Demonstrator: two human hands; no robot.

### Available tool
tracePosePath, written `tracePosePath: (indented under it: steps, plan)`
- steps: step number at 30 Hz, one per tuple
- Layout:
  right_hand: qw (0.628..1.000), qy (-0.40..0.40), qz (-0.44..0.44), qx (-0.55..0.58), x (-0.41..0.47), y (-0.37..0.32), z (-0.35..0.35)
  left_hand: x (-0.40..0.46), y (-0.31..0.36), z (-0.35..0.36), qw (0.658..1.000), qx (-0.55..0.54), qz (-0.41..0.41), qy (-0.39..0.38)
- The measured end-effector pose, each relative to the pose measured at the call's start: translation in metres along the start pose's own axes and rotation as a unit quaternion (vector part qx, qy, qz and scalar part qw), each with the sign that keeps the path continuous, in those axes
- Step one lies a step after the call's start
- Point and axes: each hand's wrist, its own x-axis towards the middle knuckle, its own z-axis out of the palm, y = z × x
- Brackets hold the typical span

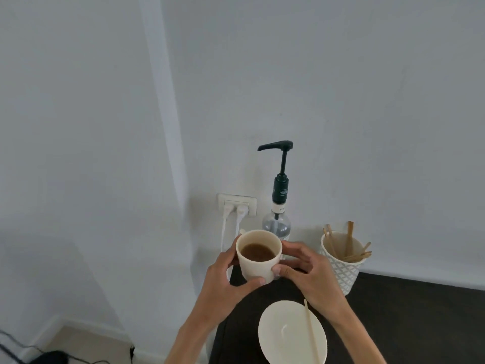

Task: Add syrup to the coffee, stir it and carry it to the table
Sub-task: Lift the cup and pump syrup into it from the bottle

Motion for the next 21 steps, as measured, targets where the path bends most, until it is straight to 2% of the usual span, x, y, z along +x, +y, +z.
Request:
tracePosePath:
  steps: [9,15,21]
  plan:
    - [1.0,0.003,-0.015,-0.004,0.029,-0.023,0.0,0.035,0.012,-0.006,0.999,0.004,0.025,0.042]
    - [0.996,0.0,-0.002,0.089,0.041,-0.038,0.002,0.049,0.019,-0.006,0.996,-0.022,0.031,0.076]
    - [0.996,-0.018,-0.016,0.084,0.053,-0.048,0.0,0.062,0.031,-0.005,0.992,-0.005,0.045,0.116]
